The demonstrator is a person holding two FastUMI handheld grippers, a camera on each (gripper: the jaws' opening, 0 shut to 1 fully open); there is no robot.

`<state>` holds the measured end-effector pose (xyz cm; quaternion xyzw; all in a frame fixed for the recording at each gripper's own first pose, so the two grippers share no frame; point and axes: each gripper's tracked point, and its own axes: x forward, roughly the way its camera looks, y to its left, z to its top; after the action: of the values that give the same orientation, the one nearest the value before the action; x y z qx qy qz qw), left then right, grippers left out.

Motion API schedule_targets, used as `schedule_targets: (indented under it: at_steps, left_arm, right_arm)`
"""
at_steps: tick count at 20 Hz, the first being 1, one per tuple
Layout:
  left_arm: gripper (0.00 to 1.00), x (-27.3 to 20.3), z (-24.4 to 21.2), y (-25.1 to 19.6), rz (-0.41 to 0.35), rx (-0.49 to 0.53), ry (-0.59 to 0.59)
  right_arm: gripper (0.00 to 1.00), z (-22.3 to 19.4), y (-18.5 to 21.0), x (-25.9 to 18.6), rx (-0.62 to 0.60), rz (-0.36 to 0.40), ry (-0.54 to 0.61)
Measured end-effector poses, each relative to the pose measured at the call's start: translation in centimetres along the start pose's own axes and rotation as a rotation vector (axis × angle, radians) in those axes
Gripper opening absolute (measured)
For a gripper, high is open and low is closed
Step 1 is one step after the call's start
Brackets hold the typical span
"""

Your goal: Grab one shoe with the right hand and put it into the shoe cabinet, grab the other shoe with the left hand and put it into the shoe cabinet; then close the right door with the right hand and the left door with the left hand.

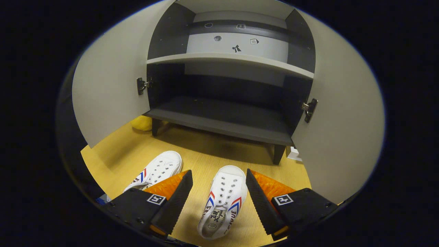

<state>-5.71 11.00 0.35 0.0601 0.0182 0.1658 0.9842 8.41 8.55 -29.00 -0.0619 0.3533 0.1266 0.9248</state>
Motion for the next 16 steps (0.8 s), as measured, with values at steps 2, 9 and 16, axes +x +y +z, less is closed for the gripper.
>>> schedule_targets:
  at_steps: [2, 9, 16]
  left_arm:
    - [0.94, -0.1, -0.1, 0.5, 0.015, 0.004, 0.002]
    - [0.94, -0.4, -1.0, 1.7, 0.050, 0.012, 0.032]
    - [0.94, -1.5, -1.2, 2.7, 0.075, 0.022, 0.041]
  right_arm:
    - [0.98, -1.2, 0.5, 0.8, 0.005, 0.010, 0.044]
    - [0.98, -5.7, 1.4, 2.3, 0.039, 0.043, 0.197]
    - [0.96, -7.5, 2.4, 3.6, 0.048, 0.070, 0.257]
